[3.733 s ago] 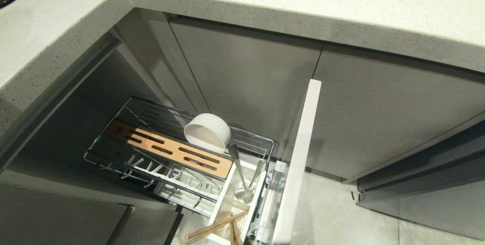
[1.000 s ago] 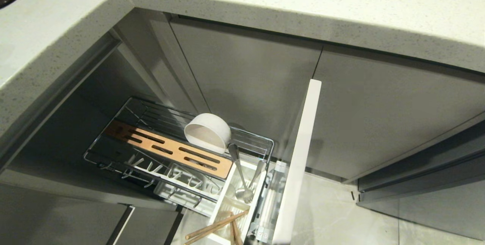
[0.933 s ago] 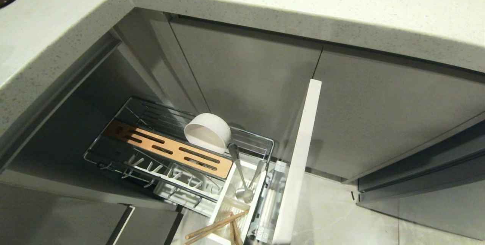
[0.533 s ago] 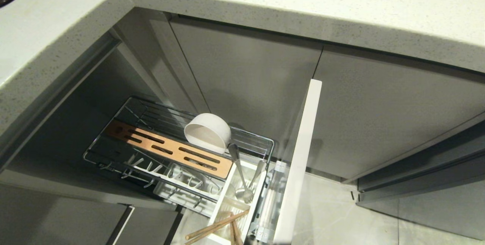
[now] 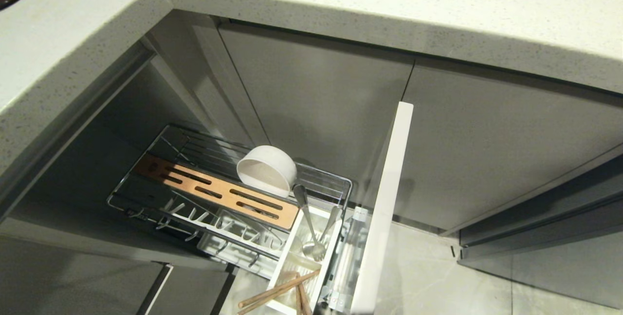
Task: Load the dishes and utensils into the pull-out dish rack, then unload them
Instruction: Take the plate out of the cupboard, then take the bowl out of the cupboard
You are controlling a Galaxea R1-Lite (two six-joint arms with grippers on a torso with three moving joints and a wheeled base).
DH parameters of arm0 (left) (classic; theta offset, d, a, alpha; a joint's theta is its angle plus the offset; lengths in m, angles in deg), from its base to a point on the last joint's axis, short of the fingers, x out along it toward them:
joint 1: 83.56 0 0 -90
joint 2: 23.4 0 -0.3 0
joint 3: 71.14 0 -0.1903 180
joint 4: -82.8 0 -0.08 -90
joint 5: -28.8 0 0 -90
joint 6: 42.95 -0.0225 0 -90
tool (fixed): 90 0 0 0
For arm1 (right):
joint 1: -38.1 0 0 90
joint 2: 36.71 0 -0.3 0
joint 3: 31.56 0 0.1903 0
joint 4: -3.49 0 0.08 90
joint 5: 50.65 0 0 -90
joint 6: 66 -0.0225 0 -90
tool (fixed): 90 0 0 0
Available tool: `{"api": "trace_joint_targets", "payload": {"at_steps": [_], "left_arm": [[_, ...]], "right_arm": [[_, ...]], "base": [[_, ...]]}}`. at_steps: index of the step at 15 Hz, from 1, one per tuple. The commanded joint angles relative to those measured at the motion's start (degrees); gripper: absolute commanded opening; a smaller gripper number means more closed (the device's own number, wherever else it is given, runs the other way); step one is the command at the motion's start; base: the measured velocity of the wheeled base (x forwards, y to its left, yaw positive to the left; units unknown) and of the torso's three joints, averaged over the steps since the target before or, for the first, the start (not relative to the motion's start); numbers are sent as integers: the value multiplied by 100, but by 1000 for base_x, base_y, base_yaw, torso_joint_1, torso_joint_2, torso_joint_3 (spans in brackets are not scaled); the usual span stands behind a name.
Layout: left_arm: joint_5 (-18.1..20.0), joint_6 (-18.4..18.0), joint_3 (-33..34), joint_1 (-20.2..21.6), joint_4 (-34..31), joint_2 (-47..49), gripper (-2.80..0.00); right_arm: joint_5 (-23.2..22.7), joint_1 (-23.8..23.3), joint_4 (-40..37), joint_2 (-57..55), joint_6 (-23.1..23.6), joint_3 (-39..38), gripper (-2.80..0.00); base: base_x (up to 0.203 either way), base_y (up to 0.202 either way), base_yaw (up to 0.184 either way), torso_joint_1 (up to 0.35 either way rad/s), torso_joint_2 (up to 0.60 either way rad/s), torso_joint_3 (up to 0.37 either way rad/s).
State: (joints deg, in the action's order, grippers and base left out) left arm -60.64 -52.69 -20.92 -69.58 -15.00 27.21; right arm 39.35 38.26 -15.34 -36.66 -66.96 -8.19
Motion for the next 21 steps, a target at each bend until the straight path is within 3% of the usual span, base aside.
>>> {"api": "trace_joint_targets", "payload": {"at_steps": [1,3,5,7,10,12,15,21], "left_arm": [[491,1654,310,-214,1981,-119,-280],[795,2997,390,-280,2973,186,-280],[845,4260,412,-675,3251,546,-280],[474,5032,438,-1298,3135,796,-280],[-378,5627,828,-2235,2758,936,-280],[-823,5939,1198,-2598,2629,949,-280],[-890,6144,1388,-2922,2555,933,-280],[-987,6331,1378,-3073,2270,915,-280]], "right_arm": [[0,2,4,-5,-1,-153,-280],[0,2,4,-5,-1,-150,-280],[0,2,4,-5,-1,-149,-280],[0,-2,4,-5,-1,-157,-280],[0,2,4,-5,-1,-149,-280],[0,2,4,-5,-1,-150,-280],[0,2,4,-5,-1,-149,-280],[0,2,4,-5,-1,-149,-280]], "base": [[0,0,0,0,0,0],[0,0,0,0,0,0],[0,0,0,0,0,0],[0,0,0,0,0,0],[0,0,0,0,0,0],[0,0,0,0,0,0],[0,0,0,0,0,0],[0,0,0,0,0,0]]}}
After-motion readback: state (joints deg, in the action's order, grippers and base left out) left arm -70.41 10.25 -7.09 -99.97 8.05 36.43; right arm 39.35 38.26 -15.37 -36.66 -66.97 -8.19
